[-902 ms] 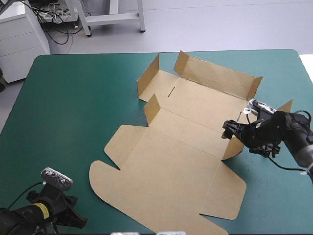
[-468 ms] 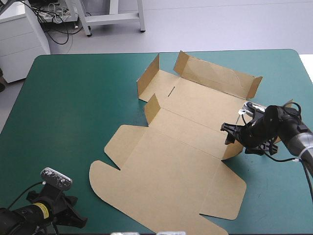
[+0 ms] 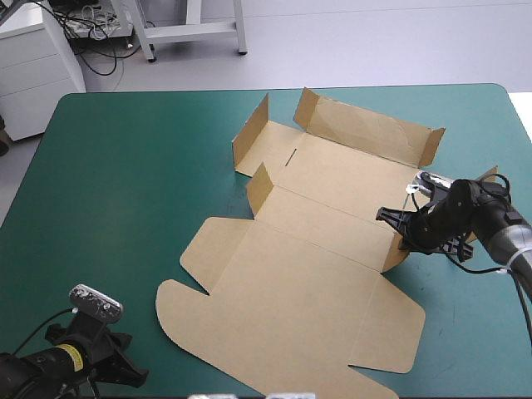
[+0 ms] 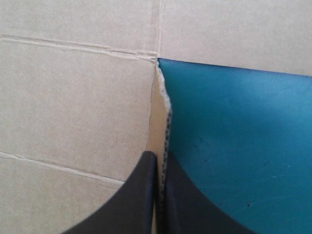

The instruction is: Fold the box

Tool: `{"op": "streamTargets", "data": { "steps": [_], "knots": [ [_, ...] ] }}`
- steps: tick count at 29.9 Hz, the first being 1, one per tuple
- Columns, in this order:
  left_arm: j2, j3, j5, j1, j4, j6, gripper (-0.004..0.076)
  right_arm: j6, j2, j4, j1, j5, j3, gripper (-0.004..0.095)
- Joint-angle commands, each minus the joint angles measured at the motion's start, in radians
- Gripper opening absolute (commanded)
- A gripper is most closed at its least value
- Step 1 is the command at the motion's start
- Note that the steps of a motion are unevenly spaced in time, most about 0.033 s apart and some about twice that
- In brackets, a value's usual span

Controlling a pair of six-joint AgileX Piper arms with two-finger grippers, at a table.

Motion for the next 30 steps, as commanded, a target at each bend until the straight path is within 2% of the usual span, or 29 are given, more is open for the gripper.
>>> {"op": "streamTargets", "data": {
  "steps": [1, 5, 10, 19, 30],
  "knots": [
    [0.006, -0.023, -0.035, -0.006, -0.003, -0.008, -0.0032, -0.014, -0.027, -0.039, 0.0, -0.004, -0.028, -0.0018],
    [0.006, -0.023, -0.035, -0.006, -0.003, -0.008, -0.0032, -0.035, -0.027, -0.068, 0.0, -0.001, -0.028, -0.0018],
    [0.006, -0.023, -0.035, -0.006, -0.003, -0.008, -0.0032, -0.18, -0.027, -0.066, 0.0, 0.003, -0.069, -0.0018],
    [0.006, -0.044, -0.043, -0.006, -0.003, -0.008, -0.0032, -0.428, -0.027, -0.08, 0.0, 0.086, -0.325, -0.0018],
    [0.006, -0.331, -0.069, -0.006, 0.04, -0.008, -0.0032, -0.687, -0.027, -0.057, 0.01, 0.092, -0.555, -0.0023]
  ]
}}
